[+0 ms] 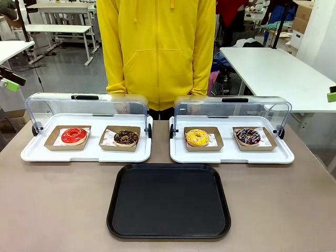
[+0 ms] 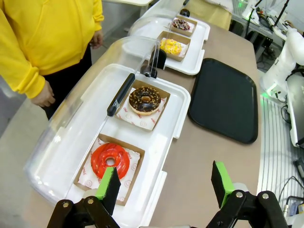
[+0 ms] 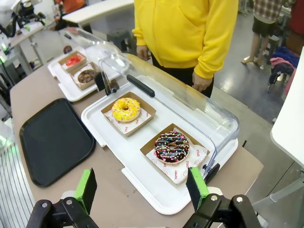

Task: Move the second donut from the left to the tray.
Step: Pick up the Paper togo box containing the Donut indicated by the person and place it on the Handle tray.

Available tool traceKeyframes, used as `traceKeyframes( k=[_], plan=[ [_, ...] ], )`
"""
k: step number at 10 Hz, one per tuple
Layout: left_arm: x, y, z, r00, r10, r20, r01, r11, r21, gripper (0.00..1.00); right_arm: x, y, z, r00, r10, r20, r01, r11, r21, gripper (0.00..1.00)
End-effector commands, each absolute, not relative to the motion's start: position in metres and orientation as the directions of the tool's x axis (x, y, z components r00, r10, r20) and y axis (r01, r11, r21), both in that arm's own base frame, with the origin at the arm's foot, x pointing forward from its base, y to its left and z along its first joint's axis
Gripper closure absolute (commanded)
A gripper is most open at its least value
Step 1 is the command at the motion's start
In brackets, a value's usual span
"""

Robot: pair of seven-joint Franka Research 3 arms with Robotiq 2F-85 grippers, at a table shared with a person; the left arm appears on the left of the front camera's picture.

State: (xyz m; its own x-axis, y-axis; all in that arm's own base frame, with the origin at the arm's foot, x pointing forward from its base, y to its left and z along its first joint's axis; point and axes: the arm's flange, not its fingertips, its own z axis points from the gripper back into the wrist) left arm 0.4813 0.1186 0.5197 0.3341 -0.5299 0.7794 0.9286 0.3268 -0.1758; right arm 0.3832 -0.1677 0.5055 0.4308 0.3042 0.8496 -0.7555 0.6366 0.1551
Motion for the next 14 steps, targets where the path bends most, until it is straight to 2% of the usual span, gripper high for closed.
traceKeyframes(
  k=[1, 14],
  plan=[
    [0.4798, 0.1183, 0.5210, 0.331, -0.530, 0.780, 0.931, 0.321, -0.176, 0.00, 0.3866, -0.1683, 0.5048, 0.399, 0.302, 0.866, -0.766, 0.629, 0.134, 0.00],
    [0.4798, 0.1183, 0.5210, 0.331, -0.530, 0.780, 0.931, 0.321, -0.176, 0.00, 0.3866, -0.1683, 0.5048, 0.399, 0.302, 0.866, -0.766, 0.629, 0.134, 0.00]
  ],
)
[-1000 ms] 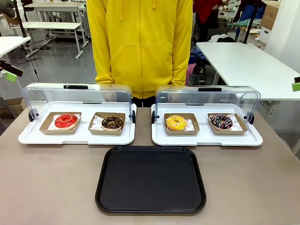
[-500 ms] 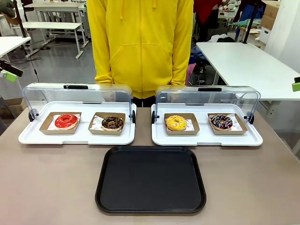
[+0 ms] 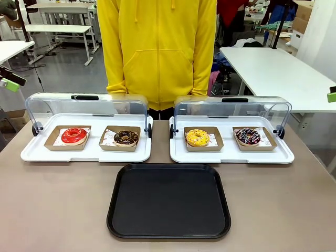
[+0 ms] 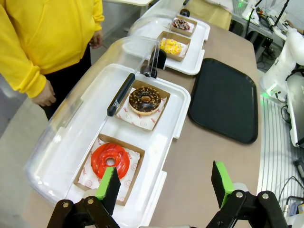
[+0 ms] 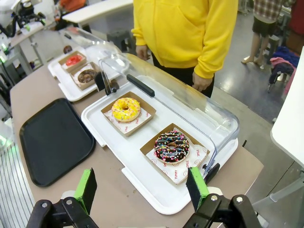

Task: Move the second donut from the left to the tray.
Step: Pick up the Paper togo box containing the Donut indicated by the person and place it on the Handle tray.

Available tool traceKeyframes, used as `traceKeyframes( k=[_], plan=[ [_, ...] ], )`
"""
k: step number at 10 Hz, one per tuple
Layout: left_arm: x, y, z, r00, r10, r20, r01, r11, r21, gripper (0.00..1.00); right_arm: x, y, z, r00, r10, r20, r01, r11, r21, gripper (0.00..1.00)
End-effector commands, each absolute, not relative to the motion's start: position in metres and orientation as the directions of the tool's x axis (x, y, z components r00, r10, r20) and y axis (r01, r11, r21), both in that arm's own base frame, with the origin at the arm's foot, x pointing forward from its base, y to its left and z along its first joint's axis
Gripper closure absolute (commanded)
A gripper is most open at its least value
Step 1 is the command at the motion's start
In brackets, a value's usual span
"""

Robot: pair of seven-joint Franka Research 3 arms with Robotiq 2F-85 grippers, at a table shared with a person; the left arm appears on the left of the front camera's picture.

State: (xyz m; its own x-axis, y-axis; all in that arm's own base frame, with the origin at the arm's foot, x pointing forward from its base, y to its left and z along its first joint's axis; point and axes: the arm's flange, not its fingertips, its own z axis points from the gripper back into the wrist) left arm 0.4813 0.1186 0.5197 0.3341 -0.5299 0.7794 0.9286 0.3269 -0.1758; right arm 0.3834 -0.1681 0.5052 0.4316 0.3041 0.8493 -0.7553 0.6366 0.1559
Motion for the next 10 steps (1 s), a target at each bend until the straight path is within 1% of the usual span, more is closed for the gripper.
traceKeyframes(
  k=[1, 10],
  plan=[
    [0.4798, 0.1183, 0.5210, 0.331, -0.530, 0.780, 0.931, 0.321, -0.176, 0.00, 0.3866, -0.1683, 0.5048, 0.399, 0.302, 0.866, -0.766, 0.629, 0.134, 0.00],
    [0.4798, 0.1183, 0.5210, 0.331, -0.530, 0.780, 0.931, 0.321, -0.176, 0.00, 0.3866, -0.1683, 0.5048, 0.399, 0.302, 0.866, -0.766, 0.629, 0.134, 0.00]
  ],
)
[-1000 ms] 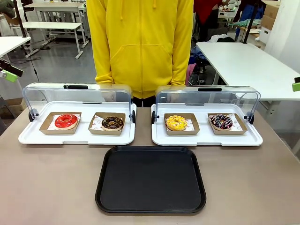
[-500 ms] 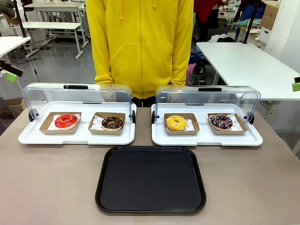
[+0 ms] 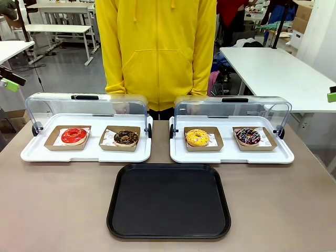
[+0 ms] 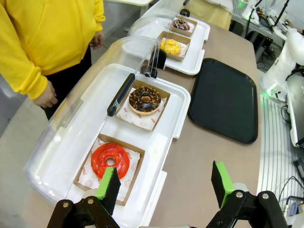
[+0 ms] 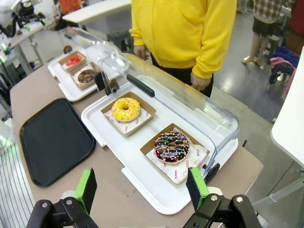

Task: Move the second donut from the left to the tray.
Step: Pick up the Paper togo box containing the Donut indicated by the person and place it on the Handle tray.

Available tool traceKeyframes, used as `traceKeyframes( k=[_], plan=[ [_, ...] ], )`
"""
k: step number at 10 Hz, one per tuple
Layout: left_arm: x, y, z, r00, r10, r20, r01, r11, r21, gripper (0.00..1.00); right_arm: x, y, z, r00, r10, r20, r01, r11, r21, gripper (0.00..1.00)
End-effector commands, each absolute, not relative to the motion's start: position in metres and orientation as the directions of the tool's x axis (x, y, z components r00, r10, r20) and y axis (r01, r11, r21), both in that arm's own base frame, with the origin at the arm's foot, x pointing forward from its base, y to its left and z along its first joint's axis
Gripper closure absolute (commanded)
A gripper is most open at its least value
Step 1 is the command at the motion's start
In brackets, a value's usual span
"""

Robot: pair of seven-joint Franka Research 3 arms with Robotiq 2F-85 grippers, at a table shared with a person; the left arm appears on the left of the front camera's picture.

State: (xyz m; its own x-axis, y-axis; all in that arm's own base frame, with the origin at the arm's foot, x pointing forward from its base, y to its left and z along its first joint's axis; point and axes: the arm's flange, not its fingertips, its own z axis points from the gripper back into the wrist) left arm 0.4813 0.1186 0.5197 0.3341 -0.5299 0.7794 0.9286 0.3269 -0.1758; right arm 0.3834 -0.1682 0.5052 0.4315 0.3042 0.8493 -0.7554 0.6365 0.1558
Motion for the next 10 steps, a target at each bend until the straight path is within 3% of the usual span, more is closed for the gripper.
traceKeyframes(
  k=[1, 10],
  plan=[
    [0.4798, 0.1183, 0.5210, 0.331, -0.530, 0.780, 0.931, 0.321, -0.176, 0.00, 0.3866, -0.1683, 0.5048, 0.399, 0.302, 0.866, -0.766, 0.629, 0.134, 0.00],
    [0.4798, 0.1183, 0.5210, 0.331, -0.530, 0.780, 0.931, 0.321, -0.176, 0.00, 0.3866, -0.1683, 0.5048, 0.399, 0.302, 0.866, -0.766, 0.629, 0.134, 0.00]
  ],
)
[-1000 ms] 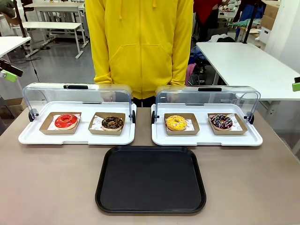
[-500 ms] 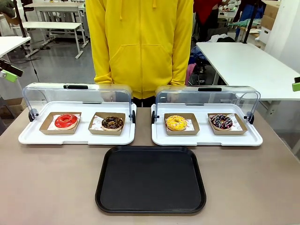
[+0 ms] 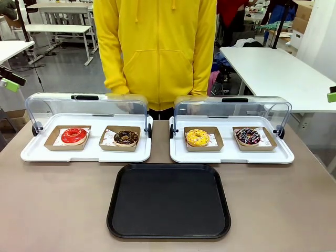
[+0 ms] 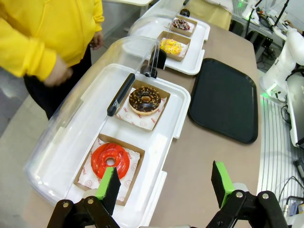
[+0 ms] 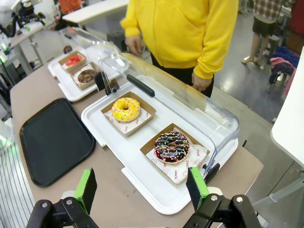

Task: Move the second donut from the left to the tray.
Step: Pick up the Paper togo box containing the Donut indicated by the person and place it on the Handle tray.

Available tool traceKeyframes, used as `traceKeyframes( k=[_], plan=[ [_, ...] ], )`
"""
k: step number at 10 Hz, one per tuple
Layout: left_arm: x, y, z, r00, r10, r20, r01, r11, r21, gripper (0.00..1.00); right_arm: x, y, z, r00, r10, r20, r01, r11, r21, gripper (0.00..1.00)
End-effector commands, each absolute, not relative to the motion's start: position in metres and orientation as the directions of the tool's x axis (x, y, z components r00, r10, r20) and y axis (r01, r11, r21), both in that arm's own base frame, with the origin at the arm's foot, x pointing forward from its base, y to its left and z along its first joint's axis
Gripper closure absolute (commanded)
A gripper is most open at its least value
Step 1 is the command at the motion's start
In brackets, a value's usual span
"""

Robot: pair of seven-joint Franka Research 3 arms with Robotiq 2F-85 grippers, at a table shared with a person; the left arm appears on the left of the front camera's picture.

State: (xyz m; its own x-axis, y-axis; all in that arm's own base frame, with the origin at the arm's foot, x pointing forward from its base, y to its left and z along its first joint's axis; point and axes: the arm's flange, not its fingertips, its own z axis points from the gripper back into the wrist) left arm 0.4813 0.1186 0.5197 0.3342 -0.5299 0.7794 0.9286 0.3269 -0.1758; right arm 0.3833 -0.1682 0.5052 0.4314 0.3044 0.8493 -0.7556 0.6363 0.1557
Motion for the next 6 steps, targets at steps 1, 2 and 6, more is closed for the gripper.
traceKeyframes(
  k=[1, 2, 6],
  plan=[
    [0.4798, 0.1183, 0.5210, 0.331, -0.530, 0.780, 0.931, 0.321, -0.176, 0.00, 0.3866, -0.1683, 0.5048, 0.399, 0.302, 0.866, -0.766, 0.629, 0.134, 0.00],
    [0.4798, 0.1183, 0.5210, 0.331, -0.530, 0.780, 0.931, 0.321, -0.176, 0.00, 0.3866, -0.1683, 0.5048, 0.399, 0.302, 0.866, -0.766, 0.629, 0.134, 0.00],
    [0.4798, 0.1183, 0.5210, 0.331, -0.530, 0.780, 0.931, 0.321, -0.176, 0.00, 0.3866, -0.1683, 0.5048, 0.399, 0.302, 0.866, -0.766, 0.629, 0.134, 0.00]
  ],
)
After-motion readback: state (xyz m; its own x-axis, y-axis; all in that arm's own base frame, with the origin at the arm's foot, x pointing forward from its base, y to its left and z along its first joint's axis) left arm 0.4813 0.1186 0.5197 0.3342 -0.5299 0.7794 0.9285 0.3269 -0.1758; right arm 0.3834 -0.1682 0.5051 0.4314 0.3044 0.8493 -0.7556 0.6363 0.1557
